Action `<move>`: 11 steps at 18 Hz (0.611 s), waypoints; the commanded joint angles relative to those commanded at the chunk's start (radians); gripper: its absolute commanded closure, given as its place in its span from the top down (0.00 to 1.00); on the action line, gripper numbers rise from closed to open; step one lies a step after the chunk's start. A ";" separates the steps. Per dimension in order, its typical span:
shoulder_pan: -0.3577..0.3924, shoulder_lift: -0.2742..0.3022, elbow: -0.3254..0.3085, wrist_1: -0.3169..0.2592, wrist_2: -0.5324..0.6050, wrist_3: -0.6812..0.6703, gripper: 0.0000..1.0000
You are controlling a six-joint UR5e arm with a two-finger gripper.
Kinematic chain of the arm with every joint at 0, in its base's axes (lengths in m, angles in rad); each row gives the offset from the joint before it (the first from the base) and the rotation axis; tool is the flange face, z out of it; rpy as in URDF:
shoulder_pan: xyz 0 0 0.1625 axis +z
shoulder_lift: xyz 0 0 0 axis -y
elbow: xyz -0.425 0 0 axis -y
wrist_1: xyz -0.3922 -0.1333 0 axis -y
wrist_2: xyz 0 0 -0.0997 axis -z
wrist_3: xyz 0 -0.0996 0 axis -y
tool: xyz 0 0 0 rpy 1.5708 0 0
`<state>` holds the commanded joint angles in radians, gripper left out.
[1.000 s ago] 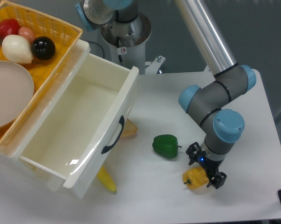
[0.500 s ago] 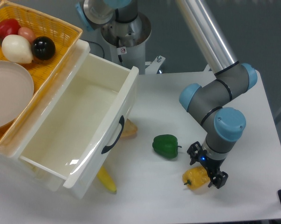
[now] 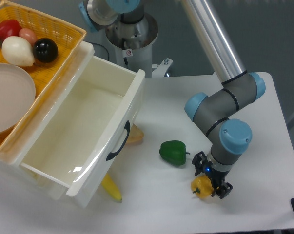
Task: Pick up the yellow pepper
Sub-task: 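Lift the grasped yellow pepper up off the table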
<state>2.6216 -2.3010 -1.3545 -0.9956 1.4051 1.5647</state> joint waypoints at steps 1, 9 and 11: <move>0.000 0.003 0.000 0.000 0.002 -0.002 0.55; 0.006 0.083 0.003 -0.002 0.067 -0.023 0.51; 0.005 0.106 0.006 -0.003 0.130 -0.018 0.51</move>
<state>2.6262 -2.1953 -1.3484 -0.9986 1.5353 1.5462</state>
